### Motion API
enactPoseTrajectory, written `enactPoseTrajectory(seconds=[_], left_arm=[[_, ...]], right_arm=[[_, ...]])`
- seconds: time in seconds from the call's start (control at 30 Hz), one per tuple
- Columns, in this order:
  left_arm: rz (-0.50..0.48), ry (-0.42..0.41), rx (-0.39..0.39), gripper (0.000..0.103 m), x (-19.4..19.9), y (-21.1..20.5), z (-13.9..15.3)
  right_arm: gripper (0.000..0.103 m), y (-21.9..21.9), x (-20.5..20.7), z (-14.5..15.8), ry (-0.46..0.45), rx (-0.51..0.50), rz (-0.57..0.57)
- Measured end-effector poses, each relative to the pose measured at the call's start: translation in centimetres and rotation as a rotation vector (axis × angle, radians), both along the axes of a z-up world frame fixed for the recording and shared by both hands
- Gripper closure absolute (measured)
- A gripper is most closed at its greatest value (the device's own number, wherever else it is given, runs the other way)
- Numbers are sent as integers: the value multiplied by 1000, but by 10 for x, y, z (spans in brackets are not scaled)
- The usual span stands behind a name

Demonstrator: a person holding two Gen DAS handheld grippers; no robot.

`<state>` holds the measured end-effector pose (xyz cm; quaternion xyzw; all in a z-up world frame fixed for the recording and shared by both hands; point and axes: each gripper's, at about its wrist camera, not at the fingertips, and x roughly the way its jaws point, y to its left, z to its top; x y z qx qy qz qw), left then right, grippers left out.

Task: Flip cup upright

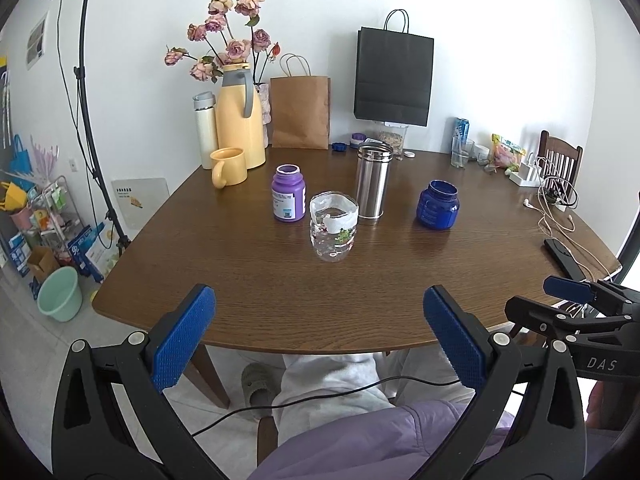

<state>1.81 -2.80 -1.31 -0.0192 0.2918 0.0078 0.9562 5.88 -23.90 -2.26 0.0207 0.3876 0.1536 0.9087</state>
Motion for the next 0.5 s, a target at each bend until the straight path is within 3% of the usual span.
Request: enactPoseTrajectory(seconds=[0.5], left_arm=[[7, 16, 1, 0, 0, 5, -3]], right_arm=[[19, 0, 0, -1, -1, 4, 0]])
